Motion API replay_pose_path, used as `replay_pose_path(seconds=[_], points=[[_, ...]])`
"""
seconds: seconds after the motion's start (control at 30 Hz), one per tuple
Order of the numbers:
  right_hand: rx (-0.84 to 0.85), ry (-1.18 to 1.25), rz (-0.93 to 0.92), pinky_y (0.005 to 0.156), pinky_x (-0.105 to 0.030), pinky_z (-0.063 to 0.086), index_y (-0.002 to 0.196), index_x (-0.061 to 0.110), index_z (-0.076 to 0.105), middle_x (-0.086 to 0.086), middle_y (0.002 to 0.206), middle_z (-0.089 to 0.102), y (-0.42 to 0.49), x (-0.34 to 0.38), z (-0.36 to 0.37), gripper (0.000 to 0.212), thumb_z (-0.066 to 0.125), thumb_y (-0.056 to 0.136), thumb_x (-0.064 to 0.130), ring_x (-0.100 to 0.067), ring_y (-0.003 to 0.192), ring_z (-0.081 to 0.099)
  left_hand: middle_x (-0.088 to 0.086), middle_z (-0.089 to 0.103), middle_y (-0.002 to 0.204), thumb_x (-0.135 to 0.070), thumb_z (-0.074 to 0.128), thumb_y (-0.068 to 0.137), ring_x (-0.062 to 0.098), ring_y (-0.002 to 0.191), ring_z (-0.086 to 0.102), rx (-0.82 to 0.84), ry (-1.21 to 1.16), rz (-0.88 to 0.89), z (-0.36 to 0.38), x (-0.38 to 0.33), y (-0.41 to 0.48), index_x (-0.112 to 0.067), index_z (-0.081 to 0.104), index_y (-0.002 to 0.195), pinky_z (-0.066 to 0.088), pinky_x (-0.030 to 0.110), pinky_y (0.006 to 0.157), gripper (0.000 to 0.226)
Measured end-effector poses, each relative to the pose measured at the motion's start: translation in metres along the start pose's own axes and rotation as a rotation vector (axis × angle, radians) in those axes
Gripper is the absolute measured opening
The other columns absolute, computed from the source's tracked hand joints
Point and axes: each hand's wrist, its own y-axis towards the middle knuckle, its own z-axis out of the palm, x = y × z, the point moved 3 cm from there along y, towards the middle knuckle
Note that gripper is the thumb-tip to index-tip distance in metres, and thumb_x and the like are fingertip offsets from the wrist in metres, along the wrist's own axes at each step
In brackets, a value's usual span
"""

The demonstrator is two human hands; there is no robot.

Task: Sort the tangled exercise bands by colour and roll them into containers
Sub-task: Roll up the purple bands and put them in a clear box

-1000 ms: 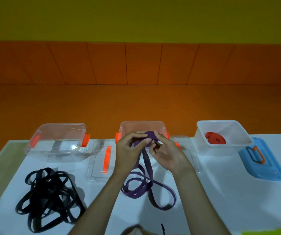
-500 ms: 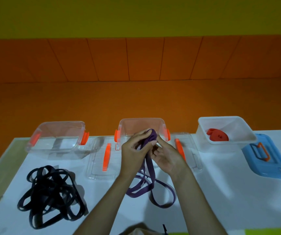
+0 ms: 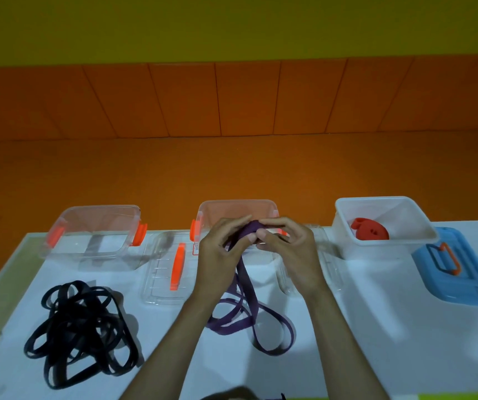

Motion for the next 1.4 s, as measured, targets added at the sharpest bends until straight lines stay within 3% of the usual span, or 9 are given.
replay_pose_path(seconds=[0.2, 0.33, 0.47, 0.63, 0.8, 1.0, 1.13, 1.27, 1.4], points=[[-0.075, 0.063, -0.115, 0.086, -0.044, 0.064, 0.104, 0.012, 0.074, -0.014, 0.108, 0.075, -0.005, 0.011, -0.001, 0.01, 0.076, 0.094, 0.013, -0.032, 0.104, 0.074, -0.001, 0.076, 0.103, -0.006, 0.086, 0.082, 0.018, 0.102, 0.073, -0.077, -0.156, -0.022, 0.002, -0.014, 0.0, -0.012, 0.073, 0.099, 0.058, 0.028, 0.089, 0.023], [-0.06, 0.156, -0.117, 0.09, -0.047, 0.062, 0.101, 0.012, 0.071, -0.022, 0.118, 0.068, -0.008, 0.014, 0.0, 0.007, 0.074, 0.096, 0.014, -0.036, 0.113, 0.071, -0.005, 0.077, 0.105, -0.005, 0.083, 0.084, 0.014, 0.104, 0.073, -0.065, -0.158, 0.001, 0.004, -0.025, 0.003, -0.012, 0.077, 0.101, 0.057, 0.026, 0.09, 0.02], [-0.09, 0.032, -0.125, 0.095, -0.056, 0.059, 0.088, 0.021, 0.072, -0.009, 0.111, 0.075, -0.014, 0.015, -0.006, 0.011, 0.083, 0.086, 0.019, -0.032, 0.111, 0.071, -0.006, 0.076, 0.107, -0.008, 0.077, 0.092, 0.018, 0.104, 0.072, -0.043, -0.153, 0.043, 0.008, -0.032, -0.001, -0.008, 0.075, 0.111, 0.058, 0.029, 0.09, 0.02], [-0.121, 0.029, -0.138, 0.095, -0.036, 0.059, 0.105, 0.015, 0.072, -0.004, 0.108, 0.077, -0.026, 0.02, -0.011, 0.029, 0.087, 0.081, 0.014, -0.022, 0.108, 0.073, -0.005, 0.074, 0.101, -0.009, 0.077, 0.093, 0.018, 0.101, 0.071, -0.135, -0.193, 0.029, 0.02, -0.035, -0.016, -0.005, 0.065, 0.102, 0.055, 0.025, 0.086, 0.016], [-0.126, 0.076, -0.138, 0.105, -0.055, 0.053, 0.096, 0.022, 0.078, -0.005, 0.116, 0.077, -0.034, 0.016, -0.006, 0.017, 0.086, 0.083, 0.014, -0.026, 0.118, 0.07, -0.005, 0.074, 0.104, -0.012, 0.075, 0.094, 0.019, 0.108, 0.07, -0.203, -0.108, 0.059, 0.024, -0.031, -0.028, -0.009, 0.071, 0.099, 0.055, 0.025, 0.092, 0.007], [-0.109, 0.143, -0.108, 0.092, -0.056, 0.061, 0.078, 0.02, 0.071, -0.016, 0.102, 0.076, -0.043, 0.012, -0.002, 0.017, 0.086, 0.081, 0.011, -0.035, 0.104, 0.074, -0.006, 0.078, 0.102, -0.012, 0.068, 0.1, 0.016, 0.103, 0.072, -0.198, -0.031, 0.081, 0.024, -0.035, -0.036, -0.011, 0.077, 0.108, 0.056, 0.022, 0.088, 0.012], [-0.152, 0.014, -0.128, 0.089, -0.042, 0.059, 0.087, 0.012, 0.071, -0.011, 0.094, 0.077, -0.041, 0.014, -0.007, 0.021, 0.09, 0.079, 0.013, -0.028, 0.097, 0.074, -0.003, 0.077, 0.099, -0.011, 0.072, 0.097, 0.019, 0.099, 0.073, -0.226, -0.098, 0.033, 0.023, -0.037, -0.04, -0.011, 0.075, 0.104, 0.058, 0.027, 0.088, 0.008], [-0.134, 0.004, -0.1, 0.1, -0.046, 0.058, 0.11, 0.02, 0.074, 0.0, 0.111, 0.079, -0.041, 0.015, -0.007, 0.033, 0.088, 0.082, 0.011, -0.018, 0.108, 0.074, -0.002, 0.079, 0.106, -0.008, 0.077, 0.093, 0.016, 0.107, 0.073, -0.179, -0.153, -0.019, 0.016, -0.029, -0.042, -0.014, 0.079, 0.105, 0.058, 0.032, 0.096, 0.013], [-0.105, 0.032, -0.099, 0.103, -0.054, 0.055, 0.115, 0.024, 0.076, -0.001, 0.12, 0.076, -0.041, 0.013, -0.006, 0.029, 0.083, 0.088, 0.014, -0.022, 0.12, 0.069, -0.001, 0.074, 0.116, -0.012, 0.079, 0.09, 0.019, 0.114, 0.069, -0.088, -0.101, -0.026, 0.013, -0.024, -0.041, -0.02, 0.078, 0.119, 0.057, 0.033, 0.098, 0.029]])
